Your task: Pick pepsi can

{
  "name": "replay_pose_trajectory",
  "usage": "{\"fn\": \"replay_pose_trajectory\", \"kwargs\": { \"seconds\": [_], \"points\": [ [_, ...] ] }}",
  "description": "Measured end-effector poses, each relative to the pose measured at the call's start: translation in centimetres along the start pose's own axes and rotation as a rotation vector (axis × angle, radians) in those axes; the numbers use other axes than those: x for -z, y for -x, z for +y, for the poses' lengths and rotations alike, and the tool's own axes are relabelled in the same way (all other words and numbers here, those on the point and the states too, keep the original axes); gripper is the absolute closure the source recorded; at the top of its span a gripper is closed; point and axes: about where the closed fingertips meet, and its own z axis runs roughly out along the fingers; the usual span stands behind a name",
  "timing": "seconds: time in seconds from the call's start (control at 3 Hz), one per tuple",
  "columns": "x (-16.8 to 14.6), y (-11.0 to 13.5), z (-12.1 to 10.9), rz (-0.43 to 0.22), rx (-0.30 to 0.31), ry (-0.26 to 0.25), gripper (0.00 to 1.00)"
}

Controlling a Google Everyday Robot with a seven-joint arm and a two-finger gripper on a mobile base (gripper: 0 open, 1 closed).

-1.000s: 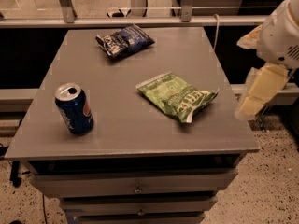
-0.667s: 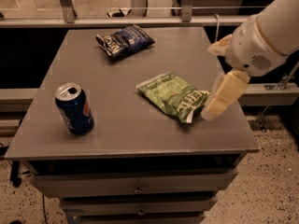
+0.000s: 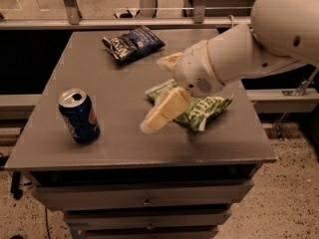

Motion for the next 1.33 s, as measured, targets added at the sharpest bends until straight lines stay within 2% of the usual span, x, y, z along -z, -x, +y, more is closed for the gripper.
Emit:
{"fn": "replay_pose_trajectory", "kwargs": {
  "seconds": [0.33, 0.67, 1.33],
  "points": [
    [-0.8, 2.1, 0.6, -0.052, 0.000, 0.012, 0.00],
    [-0.8, 2.3, 0.7, -0.048, 0.007, 0.019, 0.00],
    [-8.8, 2.3, 1.5, -0.152, 0.000, 0.157, 0.00]
  ]
}}
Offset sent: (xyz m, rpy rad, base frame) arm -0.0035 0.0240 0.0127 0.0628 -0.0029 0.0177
